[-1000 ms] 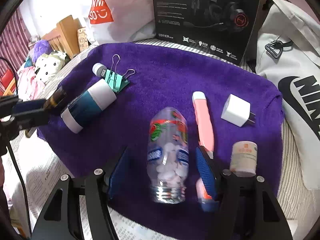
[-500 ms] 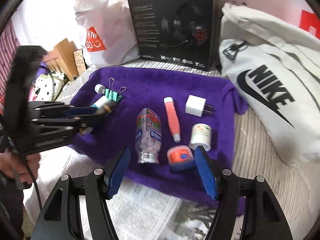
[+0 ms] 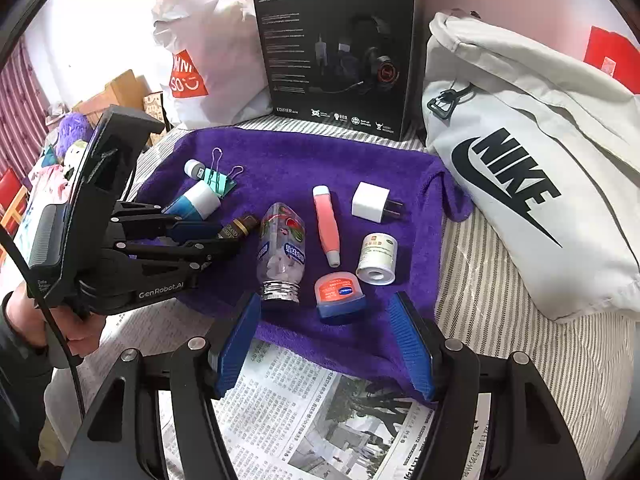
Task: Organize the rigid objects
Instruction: 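Lower the clear bottle onto the towel and open the right tool while the left tool lowers the box, then open the left tool to release the Grand Reserve box and withdraw both tools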
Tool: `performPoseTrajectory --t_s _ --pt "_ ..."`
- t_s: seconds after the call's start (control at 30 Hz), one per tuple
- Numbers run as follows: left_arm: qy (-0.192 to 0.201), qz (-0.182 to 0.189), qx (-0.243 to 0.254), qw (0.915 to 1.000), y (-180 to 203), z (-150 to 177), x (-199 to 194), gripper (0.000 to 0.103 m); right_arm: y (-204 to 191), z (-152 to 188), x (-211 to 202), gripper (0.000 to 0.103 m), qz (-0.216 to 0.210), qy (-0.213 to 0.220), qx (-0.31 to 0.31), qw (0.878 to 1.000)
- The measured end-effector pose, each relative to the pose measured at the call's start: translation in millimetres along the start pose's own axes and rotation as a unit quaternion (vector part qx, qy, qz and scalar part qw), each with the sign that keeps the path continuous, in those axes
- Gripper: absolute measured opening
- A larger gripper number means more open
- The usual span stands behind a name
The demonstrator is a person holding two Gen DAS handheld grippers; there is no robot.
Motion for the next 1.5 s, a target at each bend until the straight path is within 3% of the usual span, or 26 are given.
performPoseTrajectory --t_s 0.27,0.33,0.4,0.63,0.8,0.9,1.13,1.33,1.5 --pt "0.001 -0.018 0.009 0.9998 6.6 3.7 3.1 0.025 2.1 7.0 -4.7 0.066 0.0 -0.002 0.009 1.0" --pt "0.001 -0.004 0.005 1.0 5.6 3.3 1.7 0.033 2.8 10.1 -6.6 0.066 0.001 -0.003 0.013 1.0" --pt "0.003 0.012 0.006 0.9999 8.0 4.7 -0.3 0.047 4.0 13.1 -8.7 0.066 0.002 -0.003 0.018 1.0" --pt "0.011 0.017 0.0 0.9998 15.7 11.5 -16.3 0.054 9.1 23.8 -16.2 0.066 0.005 -0.005 0.042 0.999" --pt "0.06 -0.006 0.018 0.998 34.1 22.7 -59.1 0.088 11.5 31.1 -24.3 0.074 0.011 0.0 0.057 0.998" --pt "0.081 -0.004 0.009 0.9966 41.7 31.4 -86.0 0.102 12.7 34.8 -30.3 0.079 0.018 0.003 0.075 0.997" --pt "0.08 -0.009 -0.046 0.9957 42.6 53.6 -124.7 0.103 3.5 44.2 -57.5 0.102 0.023 0.012 0.118 0.993" --pt "0.086 -0.03 -0.074 0.9931 40.2 74.9 -141.6 0.103 -1.3 60.1 -64.2 0.103 0.044 -0.015 0.152 0.987" --pt "0.073 -0.051 -0.077 0.993 44.2 89.2 -142.6 0.103 -8.8 72.8 -65.3 0.103 0.074 -0.038 0.142 0.986"
Point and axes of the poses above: each gripper's, at about its wrist camera, not at the fingertips, and x roughly the way its jaws point, y to its right, z to its underside, the point moved 2 cm from there along x, roughly the way its jaws point, and after that the axes turned 10 degrees about z, right-handed, at the moved point
